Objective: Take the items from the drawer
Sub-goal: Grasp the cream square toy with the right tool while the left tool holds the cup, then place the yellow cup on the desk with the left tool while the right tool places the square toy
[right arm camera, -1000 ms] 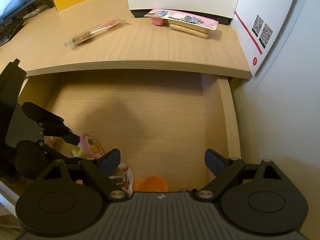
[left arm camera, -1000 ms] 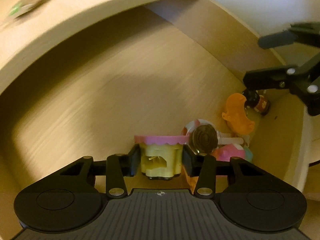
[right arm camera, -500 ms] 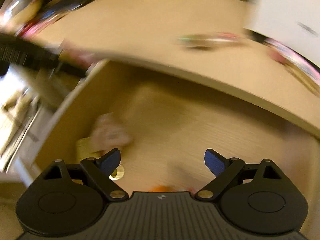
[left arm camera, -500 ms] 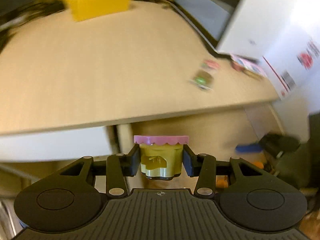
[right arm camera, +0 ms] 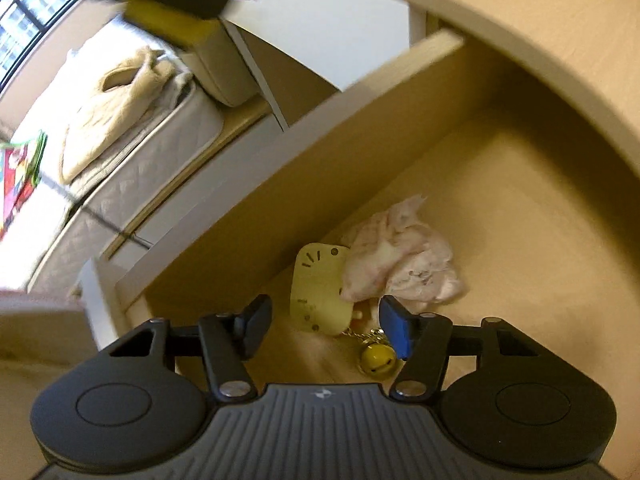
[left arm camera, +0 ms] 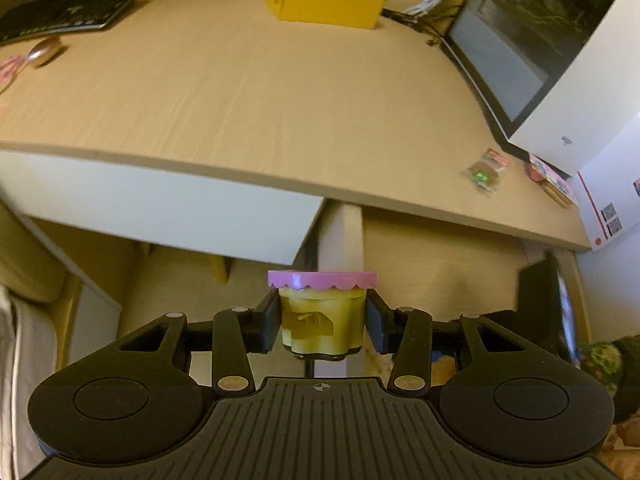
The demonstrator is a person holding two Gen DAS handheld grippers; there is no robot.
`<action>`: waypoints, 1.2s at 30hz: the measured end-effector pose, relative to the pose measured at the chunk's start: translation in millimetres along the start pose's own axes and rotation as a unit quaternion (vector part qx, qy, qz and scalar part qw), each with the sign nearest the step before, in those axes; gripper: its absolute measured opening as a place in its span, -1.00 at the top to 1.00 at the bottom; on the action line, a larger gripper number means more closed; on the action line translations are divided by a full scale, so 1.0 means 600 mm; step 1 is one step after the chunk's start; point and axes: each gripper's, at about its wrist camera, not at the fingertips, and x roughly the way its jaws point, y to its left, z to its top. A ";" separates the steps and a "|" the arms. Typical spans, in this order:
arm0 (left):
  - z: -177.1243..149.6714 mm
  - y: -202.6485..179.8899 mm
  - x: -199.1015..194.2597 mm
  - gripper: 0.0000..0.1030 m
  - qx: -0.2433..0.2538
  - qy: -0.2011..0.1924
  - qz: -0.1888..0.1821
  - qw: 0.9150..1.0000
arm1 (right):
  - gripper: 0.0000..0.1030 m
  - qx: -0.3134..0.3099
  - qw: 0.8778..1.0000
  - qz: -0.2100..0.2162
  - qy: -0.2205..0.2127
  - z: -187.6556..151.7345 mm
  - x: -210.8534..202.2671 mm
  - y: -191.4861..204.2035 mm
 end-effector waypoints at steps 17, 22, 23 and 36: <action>-0.055 -0.044 0.011 0.07 0.117 0.069 -0.088 0.987 | 0.26 0.145 0.987 -0.049 -0.058 -0.079 -0.145 -0.016; -0.027 -0.100 -0.005 0.07 0.171 0.034 -0.141 0.974 | 0.26 0.191 0.968 -0.095 -0.132 -0.130 -0.240 -0.012; -0.013 -0.112 -0.005 0.07 0.173 0.023 -0.151 0.973 | 0.26 0.204 0.962 -0.106 -0.147 -0.136 -0.258 -0.015; 0.198 -0.253 0.107 0.06 0.194 -0.125 -0.139 0.963 | 0.26 0.250 0.899 -0.235 -0.272 -0.126 -0.409 -0.132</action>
